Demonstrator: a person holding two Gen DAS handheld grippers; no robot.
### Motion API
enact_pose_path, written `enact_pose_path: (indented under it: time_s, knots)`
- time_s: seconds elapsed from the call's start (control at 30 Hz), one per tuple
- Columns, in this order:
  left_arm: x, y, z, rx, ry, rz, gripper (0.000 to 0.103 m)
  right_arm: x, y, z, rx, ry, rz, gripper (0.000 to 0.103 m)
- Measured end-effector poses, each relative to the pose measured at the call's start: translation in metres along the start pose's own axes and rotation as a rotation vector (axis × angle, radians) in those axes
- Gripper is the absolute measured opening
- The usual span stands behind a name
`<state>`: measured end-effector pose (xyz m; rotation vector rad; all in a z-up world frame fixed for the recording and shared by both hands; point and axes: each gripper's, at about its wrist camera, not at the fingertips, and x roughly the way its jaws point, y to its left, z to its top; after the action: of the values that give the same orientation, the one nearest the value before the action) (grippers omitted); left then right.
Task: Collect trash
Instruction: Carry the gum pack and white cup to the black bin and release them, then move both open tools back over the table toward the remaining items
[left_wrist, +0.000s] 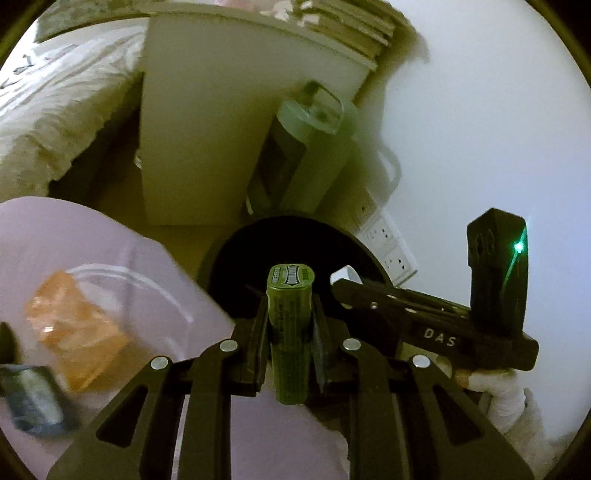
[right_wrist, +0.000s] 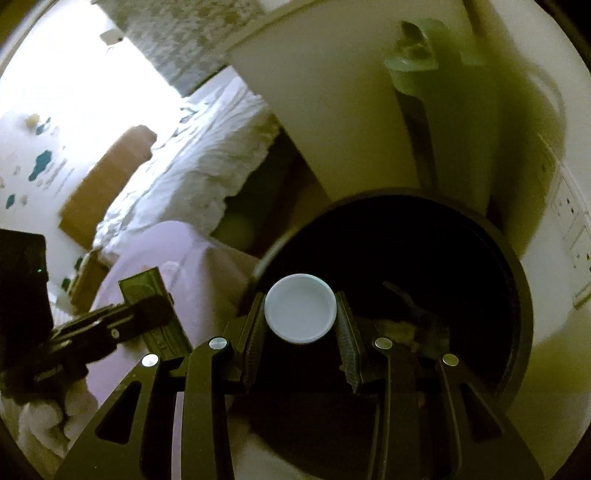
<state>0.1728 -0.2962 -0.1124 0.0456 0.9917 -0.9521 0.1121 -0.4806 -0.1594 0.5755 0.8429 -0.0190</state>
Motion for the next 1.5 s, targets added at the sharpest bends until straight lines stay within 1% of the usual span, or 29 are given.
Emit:
enact_pose_path:
  time_s: [0.23, 0.27, 0.33, 0.37, 0.4, 0.43, 0.47, 0.5, 0.57, 0.7, 0.83, 0.97, 1.1, 1.2, 1.3, 1.4, 1.5]
  knots:
    - [0.018, -0.015, 0.002, 0.037, 0.042, 0.002, 0.021, 0.011, -0.019, -0.009, 0.041, 0.025, -0.034, 0.037]
    - [0.018, -0.014, 0.003, 0.038, 0.044, 0.005, 0.023, 0.012, -0.021, -0.010, 0.045, 0.029, -0.041, 0.038]
    - [0.018, -0.016, 0.003, 0.040, 0.048, 0.013, 0.024, 0.012, -0.022, -0.012, 0.048, 0.032, -0.054, 0.046]
    - [0.017, -0.017, 0.003, 0.042, 0.047, 0.014, 0.025, 0.011, -0.022, -0.013, 0.048, 0.028, -0.059, 0.054]
    - [0.015, -0.017, 0.003, 0.044, 0.043, 0.015, 0.030, 0.010, -0.022, -0.014, 0.045, 0.022, -0.063, 0.060]
    - [0.012, -0.017, 0.002, 0.048, 0.038, 0.024, 0.035, 0.009, -0.020, -0.015, 0.042, 0.020, -0.065, 0.062]
    - [0.011, -0.018, 0.002, 0.050, 0.033, 0.034, 0.051, 0.009, -0.019, -0.015, 0.036, 0.017, -0.066, 0.065]
    - [0.007, -0.018, 0.001, 0.050, 0.018, 0.053, 0.066, 0.009, -0.016, -0.016, 0.032, 0.016, -0.064, 0.066]
    - [-0.003, -0.016, -0.001, 0.048, -0.015, 0.077, 0.073, 0.010, -0.012, -0.017, 0.025, 0.019, -0.056, 0.066]
    - [-0.025, -0.003, -0.007, 0.019, -0.047, 0.094, 0.075, 0.013, 0.005, -0.019, -0.013, 0.022, -0.031, 0.066]
    - [-0.047, 0.021, -0.016, -0.029, -0.078, 0.134, 0.076, 0.017, 0.027, -0.018, -0.061, 0.026, 0.000, 0.066]
    - [-0.071, 0.050, -0.027, -0.071, -0.107, 0.197, 0.076, 0.020, 0.055, -0.017, -0.126, 0.037, 0.037, 0.066]
    - [-0.097, 0.091, -0.040, -0.064, -0.110, 0.306, 0.076, 0.024, 0.089, -0.020, -0.210, 0.050, 0.079, 0.066]
    - [-0.110, 0.117, -0.045, -0.027, -0.071, 0.350, 0.076, 0.026, 0.117, -0.023, -0.289, 0.062, 0.118, 0.066]
    - [-0.119, 0.141, -0.046, 0.066, -0.022, 0.417, 0.076, 0.031, 0.146, -0.028, -0.382, 0.081, 0.151, 0.066]
    - [-0.122, 0.160, -0.044, 0.142, 0.015, 0.429, 0.076, 0.038, 0.177, -0.032, -0.482, 0.106, 0.188, 0.066]
    - [-0.115, 0.171, -0.042, 0.236, 0.065, 0.424, 0.076, 0.045, 0.205, -0.036, -0.603, 0.121, 0.189, 0.066]
